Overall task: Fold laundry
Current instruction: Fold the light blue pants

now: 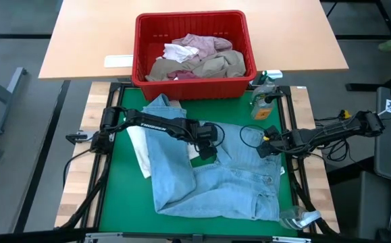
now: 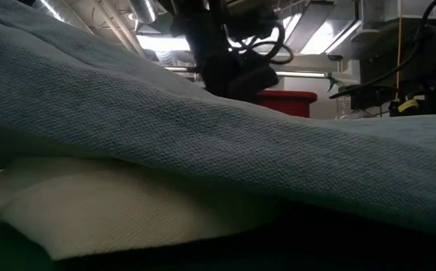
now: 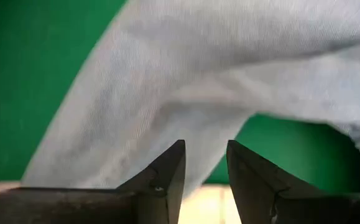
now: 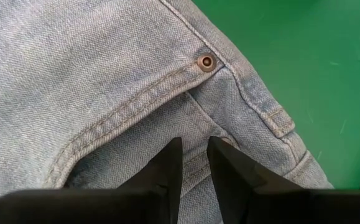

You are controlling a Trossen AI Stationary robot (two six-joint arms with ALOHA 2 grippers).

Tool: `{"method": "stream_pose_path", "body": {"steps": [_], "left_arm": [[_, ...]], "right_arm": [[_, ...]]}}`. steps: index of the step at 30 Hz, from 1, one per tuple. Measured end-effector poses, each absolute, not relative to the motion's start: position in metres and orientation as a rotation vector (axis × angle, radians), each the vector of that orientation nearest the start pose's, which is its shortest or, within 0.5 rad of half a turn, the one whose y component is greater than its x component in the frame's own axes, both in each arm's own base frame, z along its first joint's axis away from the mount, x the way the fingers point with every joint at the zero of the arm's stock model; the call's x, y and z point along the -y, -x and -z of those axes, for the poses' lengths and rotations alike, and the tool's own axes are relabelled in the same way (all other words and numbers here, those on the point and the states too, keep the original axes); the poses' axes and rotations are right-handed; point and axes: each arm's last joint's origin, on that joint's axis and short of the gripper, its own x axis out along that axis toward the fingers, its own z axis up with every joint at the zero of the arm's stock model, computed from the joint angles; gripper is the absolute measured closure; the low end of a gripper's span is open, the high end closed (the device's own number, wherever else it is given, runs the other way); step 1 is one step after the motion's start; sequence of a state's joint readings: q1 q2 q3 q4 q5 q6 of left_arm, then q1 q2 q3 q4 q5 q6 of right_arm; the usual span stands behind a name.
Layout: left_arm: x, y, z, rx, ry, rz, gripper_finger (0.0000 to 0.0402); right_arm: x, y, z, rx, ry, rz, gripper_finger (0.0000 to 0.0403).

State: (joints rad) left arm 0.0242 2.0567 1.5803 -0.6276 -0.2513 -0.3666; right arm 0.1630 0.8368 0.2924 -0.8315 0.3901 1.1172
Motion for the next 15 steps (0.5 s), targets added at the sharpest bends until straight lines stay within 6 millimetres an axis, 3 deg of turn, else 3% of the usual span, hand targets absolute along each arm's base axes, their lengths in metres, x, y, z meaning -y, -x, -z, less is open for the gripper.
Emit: {"method": "stream_pose_path", "body": {"steps": [6, 15], "left_arm": [[-0.031, -0.438, -0.209, -0.986, 0.063, -0.488, 0.0252], [-0.049, -0.429, -0.195, -1.064, 0.077, -0.460, 0.0250]], "right_arm": [[-0.006, -0.103, -0.131, -1.034, -0.571, 0.870, 0.0320], [-0.006, -0.103, -0.131, -1.035, -0.574, 0.867, 0.0320]]}}
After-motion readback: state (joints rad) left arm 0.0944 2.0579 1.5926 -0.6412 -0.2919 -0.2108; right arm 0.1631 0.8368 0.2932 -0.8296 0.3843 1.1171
